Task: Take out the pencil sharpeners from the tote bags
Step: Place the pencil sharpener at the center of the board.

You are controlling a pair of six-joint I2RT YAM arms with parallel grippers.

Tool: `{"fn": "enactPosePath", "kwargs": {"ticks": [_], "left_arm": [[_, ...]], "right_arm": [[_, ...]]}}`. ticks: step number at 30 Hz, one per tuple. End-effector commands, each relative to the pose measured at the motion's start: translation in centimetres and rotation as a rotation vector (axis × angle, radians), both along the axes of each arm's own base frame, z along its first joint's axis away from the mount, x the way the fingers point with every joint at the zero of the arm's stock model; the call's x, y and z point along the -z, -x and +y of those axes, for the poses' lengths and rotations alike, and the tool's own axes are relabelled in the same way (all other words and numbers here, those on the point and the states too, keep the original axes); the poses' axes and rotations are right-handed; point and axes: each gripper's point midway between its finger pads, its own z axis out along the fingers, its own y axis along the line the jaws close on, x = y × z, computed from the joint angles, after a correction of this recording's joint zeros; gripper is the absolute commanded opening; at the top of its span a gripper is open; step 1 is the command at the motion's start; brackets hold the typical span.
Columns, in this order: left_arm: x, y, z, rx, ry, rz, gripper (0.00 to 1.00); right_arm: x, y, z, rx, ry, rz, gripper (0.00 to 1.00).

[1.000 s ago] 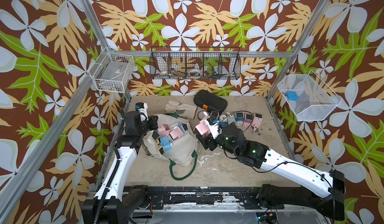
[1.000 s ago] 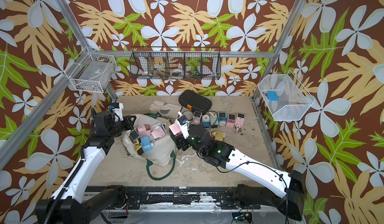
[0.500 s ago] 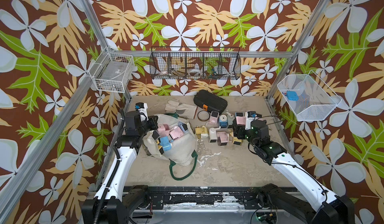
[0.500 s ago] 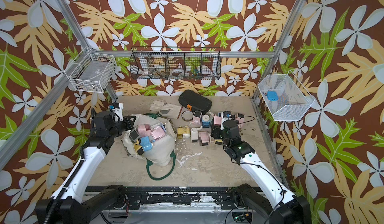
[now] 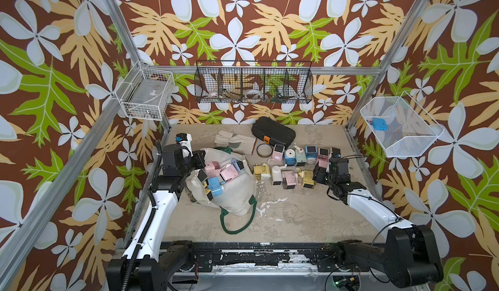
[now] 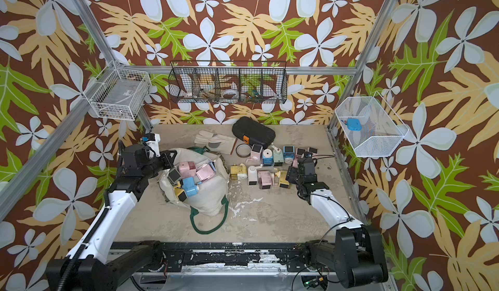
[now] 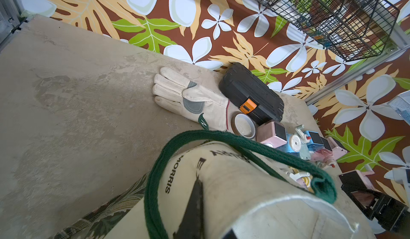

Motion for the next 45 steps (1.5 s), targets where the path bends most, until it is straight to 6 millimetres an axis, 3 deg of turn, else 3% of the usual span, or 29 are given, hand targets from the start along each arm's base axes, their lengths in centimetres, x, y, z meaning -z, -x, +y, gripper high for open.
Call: {"fn": "enactPosePath", "kwargs": {"ticks": [1, 4, 9, 24, 31, 45], "left_arm": [[-2.1, -0.6, -0.2, 0.009, 0.018, -0.079, 0.00], [-2.1, -0.6, -0.3, 0.011, 0.019, -0.077, 0.00], [-2.1, -0.5, -0.3, 0.011, 0.019, -0.078, 0.00], [-2.1, -0.6, -0.3, 0.013, 0.023, -0.077, 0.00], [-2.0, -0.5, -0.2, 0.010, 0.019, -0.077, 0.00], [-2.0, -0.5, -0.3, 0.011, 0.019, -0.077, 0.00]], "right_arm": [[-0.4, -0.8, -1.7, 0.078, 0.011, -0.043, 0.62], [0.8, -0.7, -2.6, 0.120, 0.023, -0.016, 0.65], [3.0, -1.0, -2.6, 0.118, 0.019, 0.044, 0.68], [5.9, -1.0, -2.8, 0.126, 0.015, 0.120, 0.89], [5.6, -0.9, -2.5, 0.107, -0.002, 0.108, 0.95], [-0.5, -0.2, -2.0, 0.072, -0.022, -0.033, 0.95]]}}
